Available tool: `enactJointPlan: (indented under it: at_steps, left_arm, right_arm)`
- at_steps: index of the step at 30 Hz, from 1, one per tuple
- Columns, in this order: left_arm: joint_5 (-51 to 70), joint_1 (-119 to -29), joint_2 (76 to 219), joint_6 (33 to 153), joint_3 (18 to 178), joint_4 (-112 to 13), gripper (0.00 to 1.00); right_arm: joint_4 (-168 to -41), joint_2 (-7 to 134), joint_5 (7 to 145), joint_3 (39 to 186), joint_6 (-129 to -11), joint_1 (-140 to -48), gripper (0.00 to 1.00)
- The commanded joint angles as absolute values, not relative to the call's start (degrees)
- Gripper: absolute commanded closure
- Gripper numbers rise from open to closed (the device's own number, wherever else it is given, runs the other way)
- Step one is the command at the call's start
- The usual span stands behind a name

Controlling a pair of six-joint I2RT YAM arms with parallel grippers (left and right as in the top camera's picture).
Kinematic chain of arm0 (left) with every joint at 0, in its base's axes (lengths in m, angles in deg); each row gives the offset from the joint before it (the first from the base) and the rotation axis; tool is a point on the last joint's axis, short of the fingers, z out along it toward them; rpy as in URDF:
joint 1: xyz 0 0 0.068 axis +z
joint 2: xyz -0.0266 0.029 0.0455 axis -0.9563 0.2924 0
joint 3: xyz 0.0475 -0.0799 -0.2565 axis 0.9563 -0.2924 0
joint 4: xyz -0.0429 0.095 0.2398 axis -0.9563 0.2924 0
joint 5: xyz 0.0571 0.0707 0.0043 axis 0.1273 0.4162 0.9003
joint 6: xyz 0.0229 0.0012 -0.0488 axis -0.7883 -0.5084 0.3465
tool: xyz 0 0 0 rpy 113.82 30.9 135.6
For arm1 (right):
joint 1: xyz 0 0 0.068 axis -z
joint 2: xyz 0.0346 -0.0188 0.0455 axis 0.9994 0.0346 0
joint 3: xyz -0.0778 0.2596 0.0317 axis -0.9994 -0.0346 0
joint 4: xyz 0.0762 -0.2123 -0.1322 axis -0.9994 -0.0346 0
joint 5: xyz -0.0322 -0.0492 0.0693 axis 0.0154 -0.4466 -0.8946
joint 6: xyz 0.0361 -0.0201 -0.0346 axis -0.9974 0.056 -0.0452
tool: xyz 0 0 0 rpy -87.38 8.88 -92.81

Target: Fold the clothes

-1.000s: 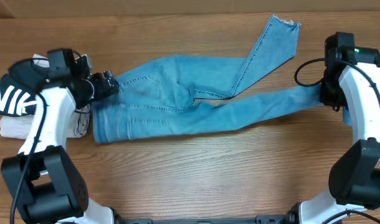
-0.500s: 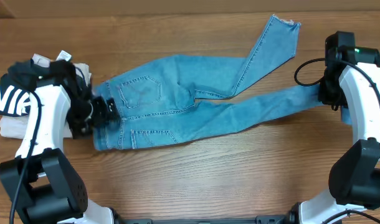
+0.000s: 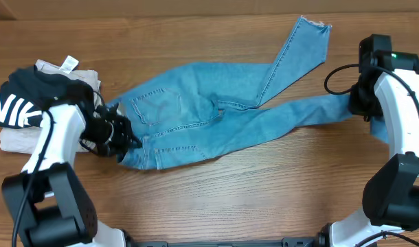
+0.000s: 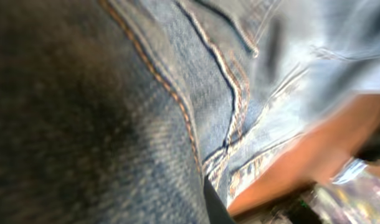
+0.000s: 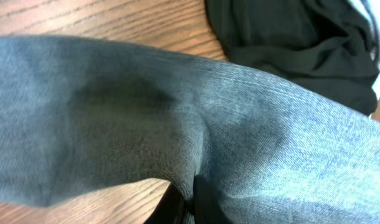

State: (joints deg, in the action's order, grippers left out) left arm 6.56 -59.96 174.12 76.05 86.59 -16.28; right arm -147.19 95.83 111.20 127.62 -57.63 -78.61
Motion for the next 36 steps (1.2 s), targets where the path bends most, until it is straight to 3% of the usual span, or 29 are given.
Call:
enactJointPlan:
  at_steps: [1, 7, 13, 16, 20, 24, 33, 36]
  left_arm:
    - [4.9, -59.8, 166.0, 73.9, 100.8, -5.2, 0.96]
    - [18.4, -59.8, 163.6, 76.2, 111.9, 7.7, 0.96]
    - [28.0, -59.4, 172.1, 82.6, 111.6, -9.0, 0.96]
    - [28.0, -59.5, 182.2, 82.6, 111.6, -16.4, 0.84]
    - [27.8, -59.5, 193.4, 82.2, 111.6, -17.3, 0.68]
    - [29.3, -59.5, 197.7, 80.3, 111.6, -14.0, 0.66]
    - [27.8, -59.1, 184.3, 78.1, 112.2, -7.5, 0.48]
    - [24.1, -59.1, 176.7, 75.5, 112.2, -5.8, 0.46]
  right_arm:
    - [-149.0, 94.8, 111.5, 129.0, -57.6, -78.2, 0.96]
    - [-150.2, 91.4, 115.6, 129.0, -57.6, -78.2, 0.96]
    - [-143.1, 89.0, 111.4, 129.0, -57.2, -79.1, 0.96]
    - [-138.8, 89.5, 99.9, 128.9, -57.2, -79.4, 0.96]
    - [-138.0, 90.3, 92.0, 128.9, -57.2, -79.4, 0.96]
    - [-138.6, 90.4, 92.2, 128.8, -57.2, -79.4, 0.96]
    - [-138.8, 90.4, 92.2, 128.9, -57.2, -79.4, 0.96]
    - [-139.7, 90.0, 92.2, 129.0, -56.1, -79.4, 0.96]
